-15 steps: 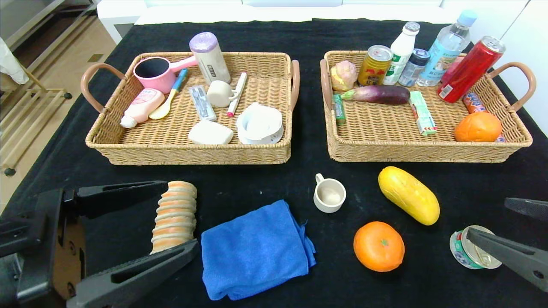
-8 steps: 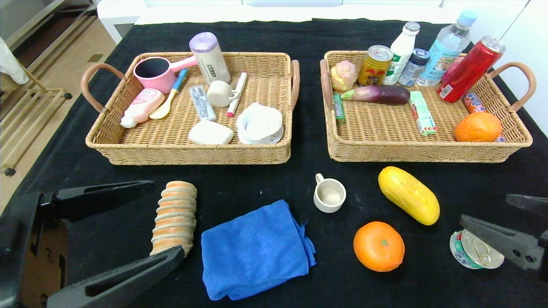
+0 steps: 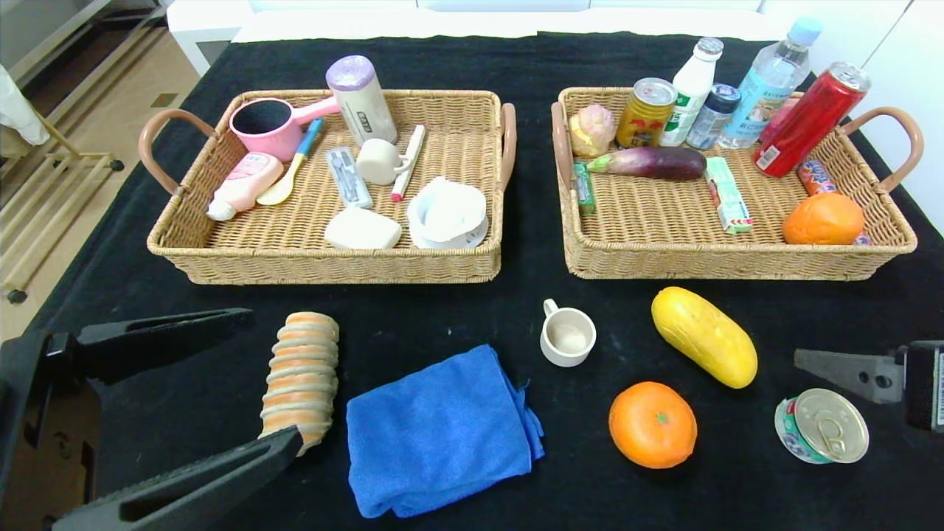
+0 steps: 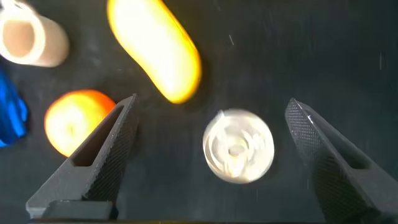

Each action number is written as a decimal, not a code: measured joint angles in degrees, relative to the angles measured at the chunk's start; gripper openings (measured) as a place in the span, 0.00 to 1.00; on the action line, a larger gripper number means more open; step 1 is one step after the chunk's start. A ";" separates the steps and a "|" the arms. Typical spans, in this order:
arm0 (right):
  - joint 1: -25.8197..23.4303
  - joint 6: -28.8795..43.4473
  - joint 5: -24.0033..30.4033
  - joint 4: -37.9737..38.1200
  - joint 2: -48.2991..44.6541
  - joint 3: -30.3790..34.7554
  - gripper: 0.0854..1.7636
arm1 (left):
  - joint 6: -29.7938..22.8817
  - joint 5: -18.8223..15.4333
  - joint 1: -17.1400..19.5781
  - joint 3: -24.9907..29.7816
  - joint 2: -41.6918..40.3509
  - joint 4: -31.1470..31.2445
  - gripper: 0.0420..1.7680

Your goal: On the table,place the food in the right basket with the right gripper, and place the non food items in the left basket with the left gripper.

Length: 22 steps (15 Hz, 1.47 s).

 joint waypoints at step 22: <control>-6.31 8.33 3.43 10.40 10.68 -1.32 0.97 | 0.06 0.00 -0.06 0.27 -0.57 0.89 0.97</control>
